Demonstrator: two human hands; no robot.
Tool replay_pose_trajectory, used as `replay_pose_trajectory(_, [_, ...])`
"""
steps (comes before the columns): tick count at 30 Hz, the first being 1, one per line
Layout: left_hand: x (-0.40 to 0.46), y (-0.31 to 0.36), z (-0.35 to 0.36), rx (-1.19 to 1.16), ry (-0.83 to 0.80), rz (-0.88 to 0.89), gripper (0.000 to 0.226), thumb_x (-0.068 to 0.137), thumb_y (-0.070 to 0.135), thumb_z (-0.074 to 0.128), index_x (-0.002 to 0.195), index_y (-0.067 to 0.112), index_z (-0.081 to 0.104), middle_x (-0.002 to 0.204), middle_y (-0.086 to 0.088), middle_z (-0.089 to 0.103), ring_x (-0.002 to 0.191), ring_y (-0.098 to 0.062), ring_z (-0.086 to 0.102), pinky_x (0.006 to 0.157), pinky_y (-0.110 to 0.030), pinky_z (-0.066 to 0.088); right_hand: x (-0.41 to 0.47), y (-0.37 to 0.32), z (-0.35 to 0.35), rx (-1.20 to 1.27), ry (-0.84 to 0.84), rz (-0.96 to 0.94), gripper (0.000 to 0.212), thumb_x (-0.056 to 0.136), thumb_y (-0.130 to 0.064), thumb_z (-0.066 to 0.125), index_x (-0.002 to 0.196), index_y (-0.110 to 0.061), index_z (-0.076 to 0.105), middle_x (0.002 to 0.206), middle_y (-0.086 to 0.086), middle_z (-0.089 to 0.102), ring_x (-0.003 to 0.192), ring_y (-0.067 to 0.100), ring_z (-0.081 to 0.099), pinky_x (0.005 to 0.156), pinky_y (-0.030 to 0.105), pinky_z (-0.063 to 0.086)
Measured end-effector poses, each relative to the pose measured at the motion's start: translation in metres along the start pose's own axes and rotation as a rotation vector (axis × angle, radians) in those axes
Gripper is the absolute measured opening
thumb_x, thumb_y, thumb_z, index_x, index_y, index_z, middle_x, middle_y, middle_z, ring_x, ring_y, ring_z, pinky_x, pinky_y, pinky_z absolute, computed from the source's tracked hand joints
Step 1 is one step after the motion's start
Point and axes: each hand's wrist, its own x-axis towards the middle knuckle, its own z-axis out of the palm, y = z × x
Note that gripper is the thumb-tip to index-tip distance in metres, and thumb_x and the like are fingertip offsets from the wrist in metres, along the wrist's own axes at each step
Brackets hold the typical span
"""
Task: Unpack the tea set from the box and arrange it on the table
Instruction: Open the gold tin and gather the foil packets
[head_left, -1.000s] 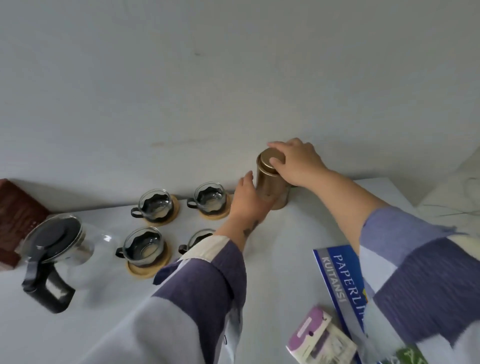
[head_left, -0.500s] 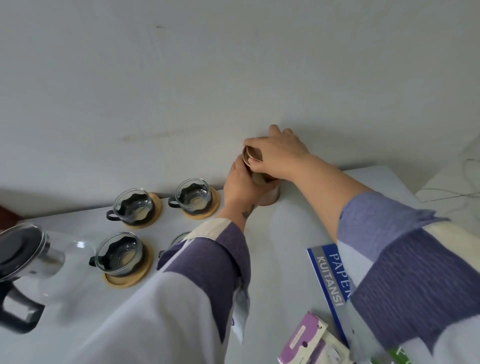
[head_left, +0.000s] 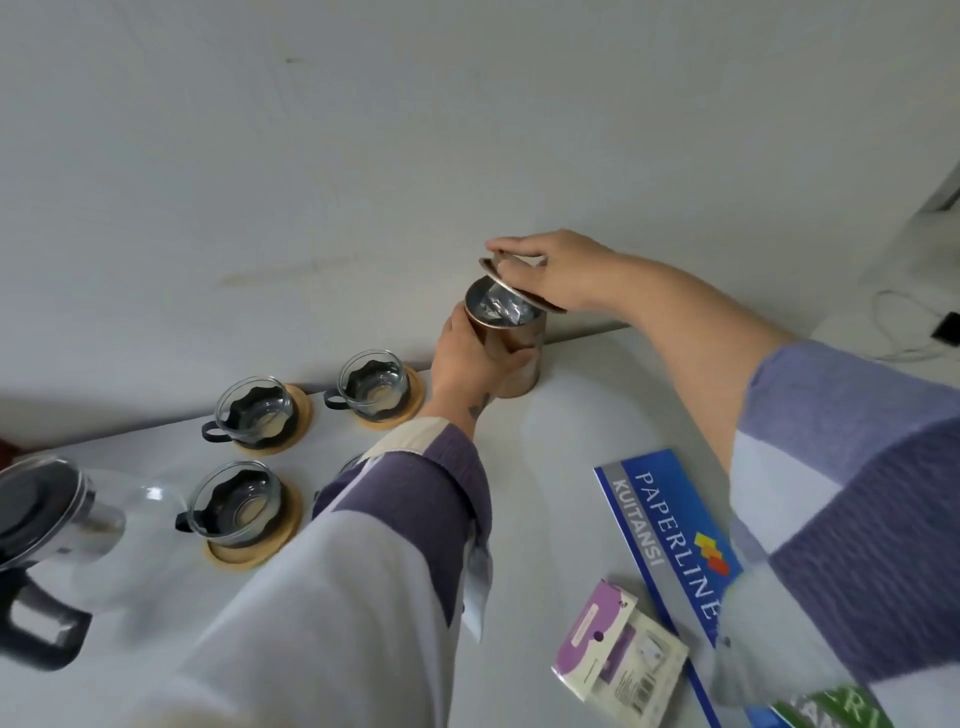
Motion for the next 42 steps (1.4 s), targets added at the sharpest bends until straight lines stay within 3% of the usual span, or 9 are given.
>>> replay_pose_trajectory(4, [-0.001,0.001,-0.001,-0.002,-0.014,-0.010,0.078,0.067,0.029,0.082,0.133,0.015,0.042,0.129,-0.001,0.053,0.113,-0.014,0.052,0.086,-0.022,0.037,-0.044,0.016,0.012,0.157,0.055,0.059,0.041,0.091,-0.044,0.054,0.132,-0.039,0.053,0.087,-0.022,0.050,0.079,-0.006,0.049,0.076,0.011,0.037])
replay_pose_trajectory(7, [-0.002,0.001,-0.001,0.028,-0.006,-0.016,0.076,0.072,0.031,0.078,0.136,0.013,0.041,0.132,-0.005,0.051,0.120,-0.022,0.050,0.086,-0.023,0.034,-0.067,0.042,0.037,0.184,0.046,0.158,0.037,0.081,-0.050,0.063,0.116,-0.039,0.060,0.085,-0.013,0.055,0.074,0.003,0.054,0.061,0.015,0.039])
replay_pose_trajectory(11, [0.000,-0.002,0.000,0.045,0.001,-0.007,0.084,0.062,0.033,0.086,0.132,0.017,0.043,0.129,0.001,0.053,0.116,-0.017,0.051,0.088,-0.023,0.038,-0.087,0.074,0.089,0.126,-0.032,0.244,0.038,0.075,-0.048,0.070,0.107,-0.030,0.057,0.092,-0.009,0.065,0.084,0.014,0.064,0.075,0.029,0.055])
replay_pose_trajectory(17, [0.001,-0.006,0.001,0.072,0.009,0.017,0.090,0.059,0.039,0.086,0.134,0.018,0.041,0.131,0.001,0.052,0.117,-0.018,0.050,0.096,-0.032,0.043,-0.088,0.093,0.151,-0.364,0.189,0.006,0.052,0.078,-0.053,0.065,0.119,-0.024,0.052,0.121,-0.004,0.059,0.108,0.020,0.050,0.086,0.030,0.044])
replay_pose_trajectory(24, [0.000,-0.004,0.003,0.074,0.001,0.007,0.093,0.062,0.038,0.085,0.138,0.017,0.036,0.136,-0.001,0.048,0.121,-0.019,0.048,0.098,-0.031,0.042,-0.090,0.101,0.169,-0.462,0.324,-0.060,0.049,0.072,-0.049,0.072,0.111,-0.023,0.058,0.115,-0.001,0.063,0.104,0.022,0.055,0.082,0.034,0.045])
replay_pose_trajectory(32, [-0.018,0.017,-0.003,0.030,-0.054,-0.139,0.116,0.063,0.031,0.087,0.147,0.004,0.011,0.150,-0.014,0.025,0.138,-0.028,0.029,0.112,-0.041,0.031,-0.099,0.095,0.159,-0.487,0.156,0.011,0.057,0.083,-0.055,0.058,0.131,-0.027,0.046,0.146,-0.002,0.042,0.124,0.024,0.042,0.098,0.037,0.036])
replay_pose_trajectory(35, [-0.042,0.016,-0.022,0.090,-0.053,-0.121,0.107,0.076,0.026,0.078,0.150,0.004,0.005,0.154,-0.011,0.021,0.141,-0.025,0.024,0.112,-0.034,0.026,-0.102,0.084,0.146,-0.498,0.041,0.048,0.058,0.084,-0.058,0.056,0.134,-0.030,0.043,0.153,0.001,0.028,0.133,0.028,0.031,0.104,0.040,0.030])
replay_pose_trajectory(38, [-0.078,0.007,-0.051,0.176,-0.058,-0.079,0.089,0.084,0.027,0.071,0.149,0.008,0.014,0.151,-0.008,0.031,0.138,-0.023,0.031,0.110,-0.033,0.029,-0.115,0.068,0.136,-0.505,-0.035,0.110,0.060,0.086,-0.057,0.054,0.139,-0.037,0.035,0.156,0.002,0.016,0.137,0.032,0.022,0.108,0.045,0.024])
replay_pose_trajectory(42, [-0.137,-0.003,-0.086,0.215,-0.060,-0.063,0.070,0.087,0.024,0.067,0.145,0.009,0.029,0.144,-0.006,0.044,0.132,-0.021,0.041,0.105,-0.029,0.032,-0.146,0.039,0.134,-0.422,-0.102,0.137,0.061,0.086,-0.050,0.057,0.140,-0.038,0.030,0.153,0.002,0.023,0.134,0.033,0.025,0.107,0.046,0.029])
